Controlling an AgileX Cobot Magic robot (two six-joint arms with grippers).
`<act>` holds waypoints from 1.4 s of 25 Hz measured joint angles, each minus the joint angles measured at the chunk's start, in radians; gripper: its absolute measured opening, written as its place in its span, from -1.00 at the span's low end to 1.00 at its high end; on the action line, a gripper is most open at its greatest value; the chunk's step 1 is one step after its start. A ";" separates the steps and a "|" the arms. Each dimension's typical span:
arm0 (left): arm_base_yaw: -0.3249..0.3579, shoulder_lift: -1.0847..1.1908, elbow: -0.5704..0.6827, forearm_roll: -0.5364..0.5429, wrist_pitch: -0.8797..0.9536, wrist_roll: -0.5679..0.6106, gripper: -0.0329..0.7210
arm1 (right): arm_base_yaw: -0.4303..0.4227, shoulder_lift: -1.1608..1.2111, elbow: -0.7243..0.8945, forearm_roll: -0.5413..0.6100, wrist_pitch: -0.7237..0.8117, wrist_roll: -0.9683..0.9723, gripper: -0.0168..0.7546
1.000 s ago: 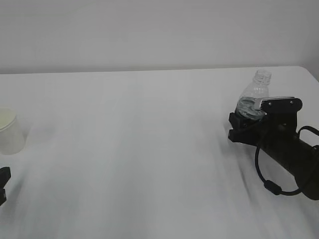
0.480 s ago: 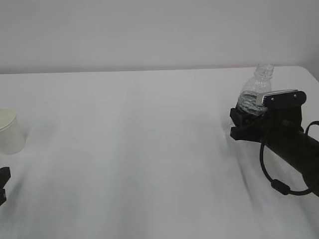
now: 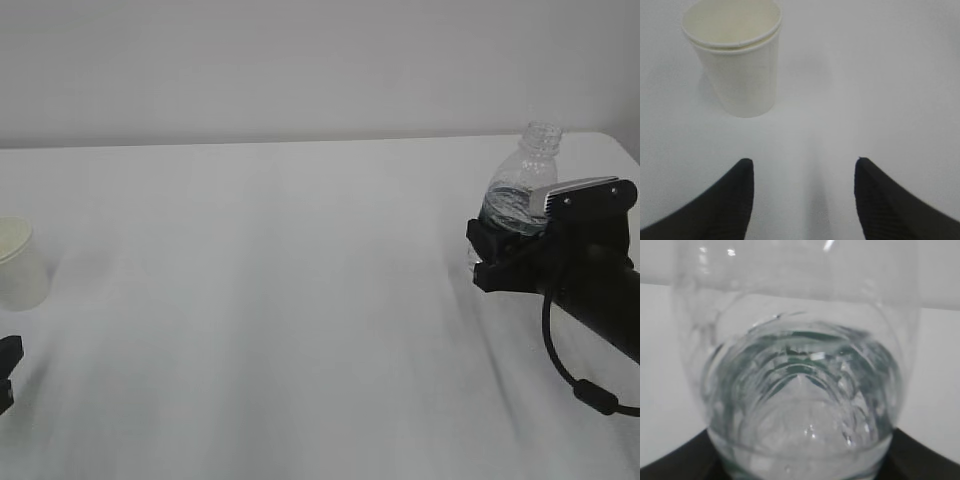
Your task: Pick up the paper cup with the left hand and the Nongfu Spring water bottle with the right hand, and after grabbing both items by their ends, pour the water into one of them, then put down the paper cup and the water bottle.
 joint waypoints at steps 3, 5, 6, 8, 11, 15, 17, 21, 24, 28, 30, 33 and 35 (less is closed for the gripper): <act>0.000 0.000 0.000 0.000 0.000 0.000 0.29 | 0.000 -0.025 0.029 -0.012 0.000 0.000 0.15; 0.000 0.000 0.000 0.000 0.000 0.000 0.29 | 0.000 -0.038 0.045 -0.021 0.000 -0.002 0.15; 0.000 0.000 0.000 0.000 0.000 0.000 0.29 | 0.000 -0.047 0.053 -0.032 0.000 -0.002 0.15; 0.000 0.000 0.000 0.000 0.000 0.000 0.29 | 0.000 -0.063 0.061 -0.055 0.000 -0.002 0.15; 0.000 0.000 0.000 0.000 0.000 0.000 0.29 | 0.000 -0.089 0.074 -0.082 0.000 -0.002 0.15; 0.000 0.000 0.000 -0.002 -0.002 0.000 0.29 | 0.000 -0.106 0.093 -0.093 0.000 -0.004 0.15; 0.000 0.000 0.000 -0.016 -0.002 0.000 0.30 | 0.000 -0.110 0.105 -0.104 0.000 -0.004 0.15; 0.000 0.000 0.000 -0.051 -0.002 0.000 0.51 | 0.000 -0.111 0.125 -0.111 0.000 -0.004 0.15; 0.000 0.000 0.000 -0.063 -0.002 0.000 0.77 | 0.000 -0.112 0.124 -0.113 0.000 -0.004 0.15; 0.000 0.000 -0.002 -0.099 -0.002 0.000 0.90 | 0.000 -0.112 0.124 -0.128 0.000 -0.004 0.15; 0.000 0.000 -0.015 -0.115 -0.002 0.000 0.91 | 0.000 -0.112 0.124 -0.130 0.000 -0.004 0.15; 0.000 0.000 -0.044 -0.125 -0.002 0.000 0.91 | 0.000 -0.112 0.124 -0.132 0.000 -0.004 0.15; 0.000 0.009 -0.067 -0.129 -0.002 0.000 0.90 | 0.000 -0.112 0.124 -0.133 0.000 -0.004 0.15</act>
